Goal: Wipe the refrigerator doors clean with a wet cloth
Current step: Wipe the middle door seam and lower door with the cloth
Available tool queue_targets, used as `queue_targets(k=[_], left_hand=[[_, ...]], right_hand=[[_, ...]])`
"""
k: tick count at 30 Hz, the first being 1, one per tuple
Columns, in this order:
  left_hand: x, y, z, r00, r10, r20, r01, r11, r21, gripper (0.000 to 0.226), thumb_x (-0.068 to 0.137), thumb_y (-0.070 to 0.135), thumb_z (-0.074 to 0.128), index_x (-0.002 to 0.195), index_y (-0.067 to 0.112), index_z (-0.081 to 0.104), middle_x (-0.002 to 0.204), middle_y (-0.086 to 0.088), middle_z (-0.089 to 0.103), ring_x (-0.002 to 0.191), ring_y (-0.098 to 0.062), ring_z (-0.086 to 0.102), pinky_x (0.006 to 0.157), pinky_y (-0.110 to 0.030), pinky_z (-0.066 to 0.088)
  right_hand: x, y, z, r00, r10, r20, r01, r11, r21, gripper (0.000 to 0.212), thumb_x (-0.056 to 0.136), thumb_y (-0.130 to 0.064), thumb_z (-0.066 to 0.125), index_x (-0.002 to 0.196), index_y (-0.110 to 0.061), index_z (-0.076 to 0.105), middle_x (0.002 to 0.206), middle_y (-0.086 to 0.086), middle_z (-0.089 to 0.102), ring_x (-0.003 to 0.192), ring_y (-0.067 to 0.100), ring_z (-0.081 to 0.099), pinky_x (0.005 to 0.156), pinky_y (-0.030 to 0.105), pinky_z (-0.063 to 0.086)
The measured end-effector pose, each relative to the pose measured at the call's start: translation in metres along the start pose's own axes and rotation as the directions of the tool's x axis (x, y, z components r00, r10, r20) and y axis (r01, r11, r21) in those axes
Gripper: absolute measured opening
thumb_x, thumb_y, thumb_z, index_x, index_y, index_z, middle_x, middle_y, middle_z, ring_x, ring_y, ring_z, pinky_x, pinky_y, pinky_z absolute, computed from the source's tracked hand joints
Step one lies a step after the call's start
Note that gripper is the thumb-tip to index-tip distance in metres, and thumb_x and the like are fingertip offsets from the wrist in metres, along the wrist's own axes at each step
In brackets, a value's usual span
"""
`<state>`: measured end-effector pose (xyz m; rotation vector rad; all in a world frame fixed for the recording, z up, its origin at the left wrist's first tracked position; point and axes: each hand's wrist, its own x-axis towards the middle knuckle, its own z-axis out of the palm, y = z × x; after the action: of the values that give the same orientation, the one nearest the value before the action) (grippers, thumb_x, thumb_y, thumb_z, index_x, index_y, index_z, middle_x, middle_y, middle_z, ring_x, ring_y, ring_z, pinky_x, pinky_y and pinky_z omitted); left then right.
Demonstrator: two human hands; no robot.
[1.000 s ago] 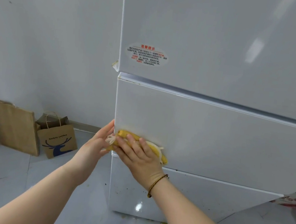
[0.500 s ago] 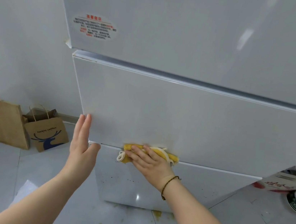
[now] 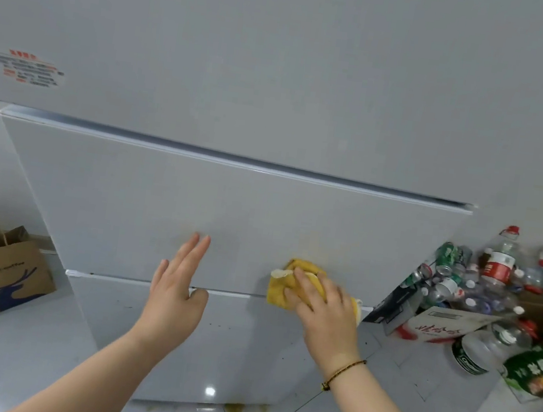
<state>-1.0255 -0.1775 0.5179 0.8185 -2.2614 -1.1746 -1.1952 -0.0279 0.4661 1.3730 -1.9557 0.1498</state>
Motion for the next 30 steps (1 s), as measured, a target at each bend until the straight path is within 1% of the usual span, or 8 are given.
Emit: queue_targets(k=[3,5,8,10,14,20,25,30], left_hand=[[0.002,0.017,0.012,0.999,0.021,0.03,-0.021,1.0,-0.016,0.069,0.083,-0.013,0.038,0.14,0.025,0.026,0.134,0.022,0.015,0.136,-0.005,0.021,0.116,-0.036,0.012],[0.005,0.025,0.019,0.996,0.041,0.073,-0.039,0.999,-0.032,0.068,0.084,-0.012,0.037,0.14,0.025,0.026,0.136,0.022,0.016,0.128,0.005,0.018,0.116,-0.034,0.011],[0.012,0.031,0.028,0.985,0.128,0.117,-0.126,0.992,-0.026,0.068,0.083,-0.013,0.038,0.139,0.024,0.03,0.134,0.022,0.017,0.122,0.008,0.016,0.117,-0.031,0.008],[0.018,0.036,0.034,0.972,0.179,0.155,-0.174,0.984,-0.046,0.065,0.083,-0.009,0.038,0.138,0.025,0.032,0.132,0.024,0.017,0.123,0.007,0.018,0.117,-0.031,0.01],[0.024,0.051,0.057,0.921,0.317,0.228,-0.306,0.948,-0.084,0.06,0.079,0.006,0.034,0.132,0.035,0.03,0.124,0.037,0.011,0.124,0.007,0.017,0.11,-0.014,0.009],[0.026,0.08,0.091,0.867,0.41,0.283,-0.405,0.911,-0.076,0.06,0.067,0.016,0.026,0.118,0.049,0.024,0.125,0.042,0.006,0.122,0.012,0.014,0.095,0.004,0.001],[0.041,0.115,0.151,0.822,0.567,-0.058,-0.555,0.82,0.139,0.057,0.072,0.02,0.032,0.127,0.019,0.047,0.143,0.01,0.033,0.128,-0.008,0.026,0.11,-0.026,0.027],[0.038,0.154,0.216,0.829,0.459,-0.32,-0.412,0.887,0.207,0.056,0.072,0.022,0.036,0.128,0.016,0.036,0.138,-0.005,0.027,0.136,0.003,0.008,0.11,-0.019,0.004]], right_hand=[[-0.002,0.017,-0.028,0.878,0.479,0.023,-0.457,0.822,0.34,0.056,0.071,0.008,0.034,0.113,-0.021,0.057,0.132,-0.003,0.048,0.108,0.024,0.045,0.086,0.026,0.037],[0.003,0.023,-0.048,0.587,0.75,0.304,-0.743,0.35,0.571,0.057,0.08,0.017,0.034,0.12,-0.016,0.058,0.133,-0.006,0.044,0.123,0.022,0.043,0.094,0.017,0.029],[0.009,0.033,-0.075,0.25,0.776,0.579,-0.733,-0.239,0.637,0.054,0.086,0.012,0.033,0.127,-0.017,0.052,0.122,-0.001,0.053,0.115,0.016,0.048,0.096,0.025,0.037],[0.009,0.036,-0.087,0.126,0.778,0.616,-0.662,-0.396,0.636,0.051,0.088,0.009,0.035,0.127,-0.019,0.051,0.114,0.0,0.054,0.105,0.018,0.051,0.093,0.034,0.043],[0.005,0.042,-0.097,-0.046,0.831,0.555,-0.544,-0.486,0.684,0.051,0.088,0.009,0.034,0.129,-0.017,0.05,0.112,0.003,0.055,0.099,0.021,0.054,0.09,0.038,0.046],[-0.009,0.086,-0.111,-0.049,0.853,0.52,-0.508,-0.47,0.722,0.05,0.089,0.007,0.035,0.128,-0.019,0.049,0.1,-0.002,0.056,0.094,0.02,0.054,0.082,0.036,0.045],[-0.022,0.163,-0.1,0.154,0.818,0.554,-0.55,-0.394,0.736,0.048,0.09,0.005,0.037,0.118,-0.032,0.047,0.095,-0.009,0.054,0.088,0.015,0.055,0.078,0.033,0.048],[-0.033,0.248,-0.075,0.393,0.681,0.618,-0.602,-0.318,0.733,0.048,0.088,0.009,0.037,0.102,-0.035,0.051,0.095,-0.011,0.056,0.088,0.014,0.057,0.083,0.036,0.048]])
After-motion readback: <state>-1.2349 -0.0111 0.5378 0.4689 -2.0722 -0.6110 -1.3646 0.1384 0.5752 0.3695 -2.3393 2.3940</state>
